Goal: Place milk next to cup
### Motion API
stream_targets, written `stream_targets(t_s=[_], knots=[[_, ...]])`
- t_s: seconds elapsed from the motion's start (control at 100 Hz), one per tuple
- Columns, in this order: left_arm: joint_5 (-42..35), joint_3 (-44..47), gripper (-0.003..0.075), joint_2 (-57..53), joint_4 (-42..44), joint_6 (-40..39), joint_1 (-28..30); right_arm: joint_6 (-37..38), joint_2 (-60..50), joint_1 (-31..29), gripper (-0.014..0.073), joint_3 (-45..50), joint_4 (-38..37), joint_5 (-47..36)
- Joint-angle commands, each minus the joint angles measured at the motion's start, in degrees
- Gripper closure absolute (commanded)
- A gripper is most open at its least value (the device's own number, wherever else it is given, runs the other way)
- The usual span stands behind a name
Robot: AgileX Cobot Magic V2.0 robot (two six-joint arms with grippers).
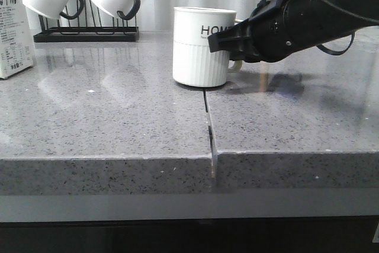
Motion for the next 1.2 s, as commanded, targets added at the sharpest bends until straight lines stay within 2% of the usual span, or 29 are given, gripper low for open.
stream_targets(t_s=[0.0, 0.09, 0.19, 0.54, 0.67, 0.74, 0.91, 1.0, 1.07, 1.19], knots=[[-4.9, 2.2, 0.0741, -1.7, -0.1, -0.2, 0.0, -0.3, -2.4, 0.0, 0.0498, -1.8, -0.2, -4.3], [-4.9, 2.2, 0.0741, -1.7, -0.1, -0.2, 0.0, -0.3, -2.4, 0.0, 0.0321, -1.8, -0.2, -3.8], [-4.9, 2.2, 0.0741, -1.7, -0.1, -0.2, 0.0, -0.3, -2.6, 0.0, 0.0209, -1.7, -0.2, -3.0], [-4.9, 2.2, 0.0741, -1.7, -0.1, -0.2, 0.0, -0.3, -10.4, -0.1, 0.0214, 5.4, 1.0, -2.5], [-4.9, 2.2, 0.0741, -1.7, -0.1, -0.2, 0.0, -0.3, -17.1, -0.1, 0.0215, 9.0, 1.0, 2.0], [-4.9, 2.2, 0.0741, -1.7, -0.1, -0.2, 0.0, -0.3, -21.4, -0.1, 0.026, 10.8, 1.0, 6.2], [-4.9, 2.2, 0.0741, -1.7, -0.1, -0.2, 0.0, -0.3, -32.7, -0.1, 0.0518, 14.3, 1.0, 15.5], [-4.9, 2.2, 0.0741, -1.7, -0.1, -0.2, 0.0, -0.3, -38.2, -0.1, 0.0618, 15.6, 1.0, 19.6], [-4.9, 2.2, 0.0741, -1.7, -0.1, -0.2, 0.0, -0.3, -42.4, -0.1, 0.0666, 16.6, 1.0, 22.1], [-4.9, 2.2, 0.0741, -1.7, -0.1, -0.2, 0.0, -0.3, -49.4, -0.1, 0.0661, 18.8, 1.0, 25.6]])
